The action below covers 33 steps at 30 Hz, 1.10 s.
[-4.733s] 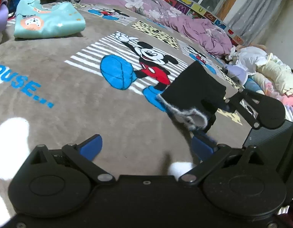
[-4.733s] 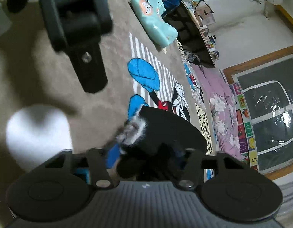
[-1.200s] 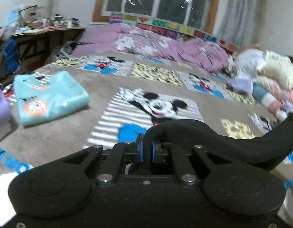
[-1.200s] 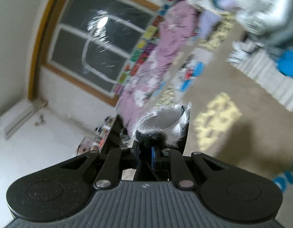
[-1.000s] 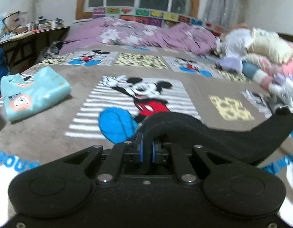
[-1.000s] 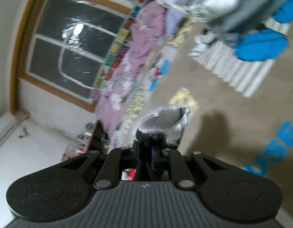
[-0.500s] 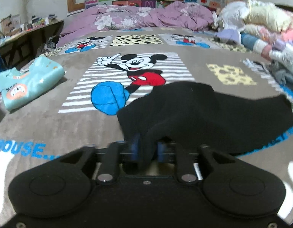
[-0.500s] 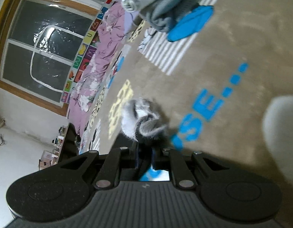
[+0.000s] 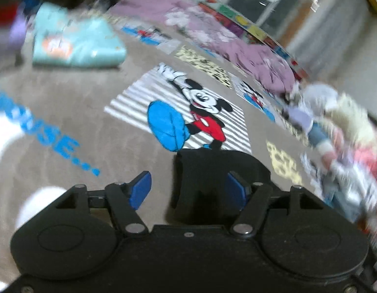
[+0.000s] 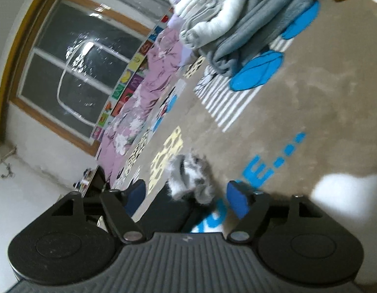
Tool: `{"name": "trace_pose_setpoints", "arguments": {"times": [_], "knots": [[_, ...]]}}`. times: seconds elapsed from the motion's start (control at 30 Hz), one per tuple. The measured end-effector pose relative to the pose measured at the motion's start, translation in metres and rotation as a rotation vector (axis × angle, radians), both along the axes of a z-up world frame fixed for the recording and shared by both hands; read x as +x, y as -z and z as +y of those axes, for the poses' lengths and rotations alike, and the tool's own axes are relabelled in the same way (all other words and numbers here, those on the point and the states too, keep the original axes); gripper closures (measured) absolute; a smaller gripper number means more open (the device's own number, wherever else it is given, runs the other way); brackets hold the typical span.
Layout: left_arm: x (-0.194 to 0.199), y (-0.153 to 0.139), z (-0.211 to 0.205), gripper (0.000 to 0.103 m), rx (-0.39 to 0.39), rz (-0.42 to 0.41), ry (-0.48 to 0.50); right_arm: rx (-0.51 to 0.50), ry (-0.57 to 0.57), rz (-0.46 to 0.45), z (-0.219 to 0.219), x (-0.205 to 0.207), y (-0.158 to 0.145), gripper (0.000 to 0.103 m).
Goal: Fold clothes
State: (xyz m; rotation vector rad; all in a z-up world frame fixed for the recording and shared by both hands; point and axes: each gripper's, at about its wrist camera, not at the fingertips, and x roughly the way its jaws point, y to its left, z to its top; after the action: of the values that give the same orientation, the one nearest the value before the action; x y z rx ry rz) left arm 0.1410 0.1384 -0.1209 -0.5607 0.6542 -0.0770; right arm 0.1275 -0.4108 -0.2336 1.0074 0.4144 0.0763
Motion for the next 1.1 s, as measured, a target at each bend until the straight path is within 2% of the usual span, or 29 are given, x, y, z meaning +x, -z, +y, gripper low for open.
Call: {"name": "trace_pose_setpoints", "arguments": {"times": [0.17,0.27,0.37,0.43,0.53,0.6,0.63,0.7,0.73,0.77,0.8,0.83,0.87,1.0,1.1], "knots": [[0.020,0.019,0.000,0.041,-0.117,0.038,-0.017,-0.050,-0.045,-0.009,0.008,0.011,0.001,0.024],[0.035,0.028,-0.006,0.046,-0.135,0.050,0.003,-0.068,-0.058,-0.014,0.011,0.015,0.003,0.023],[0.048,0.037,-0.018,0.056,-0.111,0.062,0.028,-0.093,-0.070,-0.025,0.013,0.018,0.003,0.023],[0.052,0.040,-0.026,0.057,-0.061,0.046,0.034,-0.123,-0.083,-0.031,0.017,0.022,0.003,0.023],[0.051,0.041,-0.030,0.058,-0.042,0.039,0.024,-0.154,-0.105,-0.042,0.022,0.026,0.002,0.023],[0.051,0.037,-0.037,0.063,-0.002,0.034,0.028,-0.165,-0.114,-0.043,0.024,0.029,0.002,0.024],[0.050,0.034,-0.042,0.064,0.026,0.029,0.033,-0.162,-0.117,-0.043,0.024,0.030,0.002,0.026],[0.049,0.028,-0.053,0.078,0.086,0.018,0.043,-0.148,-0.131,-0.040,0.023,0.032,0.003,0.033],[0.047,0.024,-0.061,0.081,0.128,0.006,0.051,-0.142,-0.138,-0.038,0.023,0.032,0.003,0.042],[0.046,0.021,-0.068,0.084,0.169,-0.006,0.057,-0.135,-0.145,-0.037,0.023,0.033,0.004,0.055],[0.045,0.017,-0.074,0.085,0.207,-0.017,0.054,-0.130,-0.153,-0.034,0.023,0.034,0.005,0.063],[0.043,0.013,-0.078,0.086,0.236,-0.033,0.047,-0.126,-0.161,-0.030,0.024,0.035,0.005,0.078],[0.040,0.008,-0.078,0.086,0.250,-0.050,0.037,-0.125,-0.165,-0.031,0.024,0.034,0.005,0.083],[0.027,-0.017,-0.074,0.087,0.323,-0.119,0.013,-0.100,-0.157,-0.080,0.023,0.026,-0.001,0.086],[0.025,-0.026,-0.065,0.087,0.368,-0.129,0.027,-0.072,-0.144,-0.106,0.021,0.019,-0.005,0.087]]}}
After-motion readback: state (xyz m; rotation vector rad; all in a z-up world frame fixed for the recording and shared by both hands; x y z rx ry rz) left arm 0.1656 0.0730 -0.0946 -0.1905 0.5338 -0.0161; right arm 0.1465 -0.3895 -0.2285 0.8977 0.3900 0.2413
